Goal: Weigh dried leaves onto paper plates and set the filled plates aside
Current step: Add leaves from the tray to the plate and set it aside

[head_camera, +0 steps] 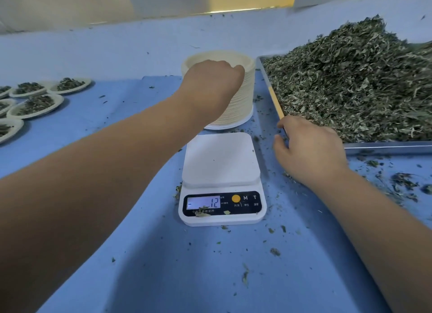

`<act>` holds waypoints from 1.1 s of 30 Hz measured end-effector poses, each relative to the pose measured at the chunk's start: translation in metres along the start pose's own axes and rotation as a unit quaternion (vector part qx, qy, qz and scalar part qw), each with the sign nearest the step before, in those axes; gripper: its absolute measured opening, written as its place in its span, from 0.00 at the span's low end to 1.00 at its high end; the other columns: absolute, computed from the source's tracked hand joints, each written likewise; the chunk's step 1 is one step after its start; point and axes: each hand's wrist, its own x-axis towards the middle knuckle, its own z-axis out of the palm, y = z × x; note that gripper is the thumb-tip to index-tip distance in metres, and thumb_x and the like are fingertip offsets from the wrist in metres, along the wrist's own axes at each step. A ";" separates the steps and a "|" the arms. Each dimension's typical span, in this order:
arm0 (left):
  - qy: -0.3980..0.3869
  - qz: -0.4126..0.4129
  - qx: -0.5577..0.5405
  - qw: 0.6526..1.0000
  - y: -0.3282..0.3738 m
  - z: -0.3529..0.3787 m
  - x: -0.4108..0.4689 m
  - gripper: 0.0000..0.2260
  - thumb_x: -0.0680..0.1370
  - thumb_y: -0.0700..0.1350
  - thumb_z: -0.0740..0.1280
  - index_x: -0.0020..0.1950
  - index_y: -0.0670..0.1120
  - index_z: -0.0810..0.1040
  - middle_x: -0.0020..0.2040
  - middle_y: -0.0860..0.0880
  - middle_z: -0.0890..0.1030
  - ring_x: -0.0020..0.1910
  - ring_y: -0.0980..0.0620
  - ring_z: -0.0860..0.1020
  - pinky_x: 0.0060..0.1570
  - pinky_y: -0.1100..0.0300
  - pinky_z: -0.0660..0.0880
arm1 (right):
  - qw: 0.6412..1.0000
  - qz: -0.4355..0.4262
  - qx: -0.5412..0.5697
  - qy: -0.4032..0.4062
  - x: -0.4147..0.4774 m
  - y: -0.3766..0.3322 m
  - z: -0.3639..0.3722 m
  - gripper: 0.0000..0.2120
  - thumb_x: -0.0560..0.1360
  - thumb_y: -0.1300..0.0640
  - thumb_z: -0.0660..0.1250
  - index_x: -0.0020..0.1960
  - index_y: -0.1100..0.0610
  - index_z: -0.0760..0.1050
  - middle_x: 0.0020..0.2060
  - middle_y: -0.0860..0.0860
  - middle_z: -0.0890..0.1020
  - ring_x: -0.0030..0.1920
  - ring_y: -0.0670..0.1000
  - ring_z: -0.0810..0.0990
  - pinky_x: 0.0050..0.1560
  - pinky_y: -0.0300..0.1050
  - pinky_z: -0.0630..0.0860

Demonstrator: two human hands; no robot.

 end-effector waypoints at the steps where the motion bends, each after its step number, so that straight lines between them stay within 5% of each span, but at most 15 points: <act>1: -0.005 0.006 0.009 1.000 0.000 -0.002 0.000 0.19 0.71 0.27 0.64 0.59 0.41 0.69 0.34 0.47 0.62 0.31 0.46 0.63 0.28 0.54 0.54 | 1.000 -0.002 -0.002 -0.004 0.000 0.000 0.000 0.15 0.81 0.51 0.61 0.63 0.56 0.75 0.50 0.52 0.82 0.41 0.57 0.77 0.52 0.53 0.71; 3: -0.014 0.018 0.023 0.999 0.001 -0.007 0.001 0.22 0.72 0.28 0.64 0.64 0.41 0.68 0.35 0.47 0.63 0.29 0.48 0.60 0.27 0.55 0.54 | 1.000 -0.006 -0.016 -0.021 0.001 0.001 0.000 0.16 0.81 0.50 0.60 0.64 0.57 0.75 0.57 0.54 0.81 0.57 0.58 0.80 0.57 0.56 0.72; 5: -0.014 0.031 0.031 0.999 0.002 -0.010 0.001 0.25 0.73 0.28 0.65 0.69 0.40 0.65 0.35 0.47 0.63 0.29 0.47 0.60 0.28 0.54 0.55 | 0.998 -0.009 -0.035 -0.042 0.002 0.000 0.001 0.18 0.81 0.49 0.60 0.66 0.57 0.73 0.63 0.54 0.80 0.72 0.57 0.72 0.63 0.58 0.69; 7: -0.008 0.051 0.040 0.998 0.003 -0.013 0.002 0.28 0.74 0.29 0.65 0.73 0.40 0.62 0.35 0.47 0.63 0.29 0.47 0.60 0.29 0.53 0.57 | 0.998 -0.006 -0.046 -0.052 0.003 -0.001 0.002 0.20 0.80 0.48 0.59 0.68 0.58 0.72 0.66 0.54 0.79 0.76 0.57 0.67 0.65 0.58 0.67; 13: 0.037 0.049 0.029 0.998 0.009 -0.021 0.009 0.34 0.72 0.29 0.66 0.76 0.41 0.59 0.37 0.47 0.62 0.32 0.46 0.62 0.39 0.49 0.63 | 0.997 -0.004 -0.051 -0.052 0.002 0.000 0.003 0.22 0.80 0.46 0.58 0.69 0.57 0.71 0.68 0.53 0.77 0.77 0.57 0.65 0.67 0.59 0.66; 18: 0.100 -0.057 -0.039 0.993 0.007 -0.019 0.009 0.14 0.70 0.28 0.63 0.50 0.43 0.68 0.45 0.44 0.69 0.44 0.43 0.65 0.41 0.50 0.61 | 0.997 -0.002 -0.055 -0.060 0.001 -0.001 0.002 0.23 0.81 0.45 0.56 0.71 0.56 0.69 0.71 0.53 0.74 0.78 0.56 0.63 0.68 0.58 0.65; 21: 0.134 -0.125 -0.096 0.978 0.012 -0.011 0.002 0.16 0.70 0.30 0.60 0.53 0.43 0.75 0.50 0.43 0.76 0.48 0.42 0.69 0.43 0.51 0.61 | 0.998 0.000 -0.038 -0.054 0.002 -0.002 0.000 0.24 0.81 0.45 0.56 0.73 0.56 0.66 0.77 0.55 0.66 0.79 0.55 0.61 0.70 0.58 0.64; 26: 0.239 -0.147 -0.257 0.925 0.018 0.002 -0.025 0.15 0.69 0.33 0.57 0.49 0.40 0.80 0.49 0.44 0.79 0.53 0.41 0.72 0.50 0.54 0.68 | 0.997 0.012 0.081 0.012 0.002 -0.002 -0.002 0.28 0.80 0.49 0.61 0.77 0.56 0.59 0.76 0.55 0.66 0.66 0.59 0.76 0.66 0.58 0.69; 28: 0.279 -0.156 -0.325 0.890 0.019 0.003 -0.038 0.14 0.68 0.29 0.59 0.44 0.40 0.81 0.49 0.45 0.80 0.55 0.42 0.73 0.49 0.63 0.67 | 0.984 0.031 0.160 0.066 0.001 -0.001 -0.003 0.35 0.78 0.53 0.65 0.79 0.53 0.52 0.78 0.55 0.63 0.58 0.60 0.79 0.60 0.57 0.74; 30: 0.297 -0.156 -0.364 0.869 0.021 0.005 -0.053 0.14 0.67 0.28 0.60 0.41 0.40 0.82 0.51 0.47 0.79 0.56 0.44 0.74 0.50 0.66 0.66 | 0.964 0.046 0.241 0.099 0.001 0.002 -0.004 0.40 0.76 0.55 0.68 0.80 0.49 0.48 0.77 0.53 0.64 0.63 0.59 0.77 0.59 0.56 0.75; 33: 0.313 -0.167 -0.417 0.837 0.024 0.012 -0.079 0.12 0.68 0.29 0.64 0.40 0.42 0.83 0.48 0.52 0.76 0.52 0.47 0.75 0.49 0.58 0.71 | 0.951 0.029 0.288 0.110 0.001 0.004 -0.002 0.41 0.74 0.55 0.71 0.80 0.50 0.51 0.69 0.51 0.74 0.63 0.53 0.75 0.56 0.47 0.73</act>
